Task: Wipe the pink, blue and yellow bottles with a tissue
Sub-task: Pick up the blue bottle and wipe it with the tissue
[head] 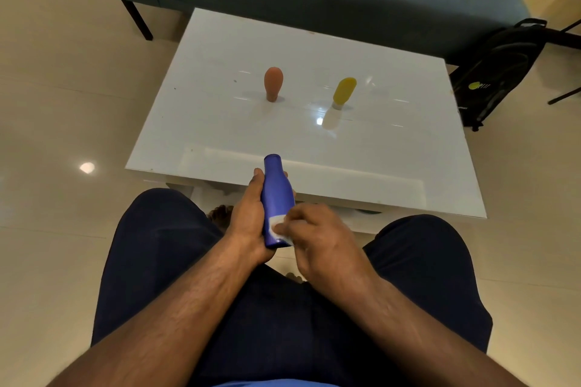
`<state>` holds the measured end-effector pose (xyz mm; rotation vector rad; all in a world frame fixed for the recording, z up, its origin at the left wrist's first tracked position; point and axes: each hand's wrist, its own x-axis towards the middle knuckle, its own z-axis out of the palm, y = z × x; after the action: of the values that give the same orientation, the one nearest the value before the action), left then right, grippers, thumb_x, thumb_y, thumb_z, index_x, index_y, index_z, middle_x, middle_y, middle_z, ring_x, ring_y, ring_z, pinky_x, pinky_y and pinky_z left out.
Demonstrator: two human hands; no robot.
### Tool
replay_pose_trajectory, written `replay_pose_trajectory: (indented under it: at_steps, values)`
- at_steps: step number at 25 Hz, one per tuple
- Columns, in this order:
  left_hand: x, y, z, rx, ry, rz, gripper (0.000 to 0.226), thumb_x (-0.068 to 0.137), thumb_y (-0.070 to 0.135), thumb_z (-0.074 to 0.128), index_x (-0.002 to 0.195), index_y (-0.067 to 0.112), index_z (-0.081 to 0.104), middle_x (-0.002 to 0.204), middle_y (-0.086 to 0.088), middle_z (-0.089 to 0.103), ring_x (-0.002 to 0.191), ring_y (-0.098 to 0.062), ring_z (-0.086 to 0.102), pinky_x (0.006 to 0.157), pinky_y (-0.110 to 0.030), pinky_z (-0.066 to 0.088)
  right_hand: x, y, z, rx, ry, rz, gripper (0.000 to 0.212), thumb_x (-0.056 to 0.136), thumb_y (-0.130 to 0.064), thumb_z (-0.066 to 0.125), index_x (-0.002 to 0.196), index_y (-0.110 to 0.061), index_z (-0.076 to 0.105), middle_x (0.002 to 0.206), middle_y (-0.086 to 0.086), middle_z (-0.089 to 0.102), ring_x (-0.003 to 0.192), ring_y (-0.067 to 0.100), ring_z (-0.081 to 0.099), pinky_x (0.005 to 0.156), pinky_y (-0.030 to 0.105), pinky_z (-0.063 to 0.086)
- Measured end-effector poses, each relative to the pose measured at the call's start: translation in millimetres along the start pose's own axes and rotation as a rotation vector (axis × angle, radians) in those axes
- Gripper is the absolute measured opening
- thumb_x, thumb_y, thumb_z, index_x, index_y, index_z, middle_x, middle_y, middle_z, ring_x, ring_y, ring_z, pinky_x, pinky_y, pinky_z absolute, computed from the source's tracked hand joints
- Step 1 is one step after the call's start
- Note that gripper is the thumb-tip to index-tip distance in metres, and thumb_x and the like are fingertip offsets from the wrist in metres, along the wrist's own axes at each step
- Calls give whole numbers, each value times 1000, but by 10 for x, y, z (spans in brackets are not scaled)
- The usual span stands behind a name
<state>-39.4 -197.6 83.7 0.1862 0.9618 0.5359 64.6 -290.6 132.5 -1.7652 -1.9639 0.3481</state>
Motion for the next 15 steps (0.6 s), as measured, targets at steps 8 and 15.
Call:
replay_pose_trajectory:
  at_steps: [8,15]
  values:
    - [-59,12,32,4,-28,-27,59,94,67,50,119,20,74,78,-3,67,60,-17,63,57,-31,55,-17,-73,65,-12,-44,8,28,79,-2,67,101,-18,72,95,-1,62,84,22,56,68,34,51]
    - [-150,-27,74,9,-100,-101,59,96,65,49,117,14,71,88,-8,73,73,-22,71,66,-35,59,273,48,64,0,55,143,15,81,-6,67,92,-14,73,87,4,60,76,24,55,65,40,51]
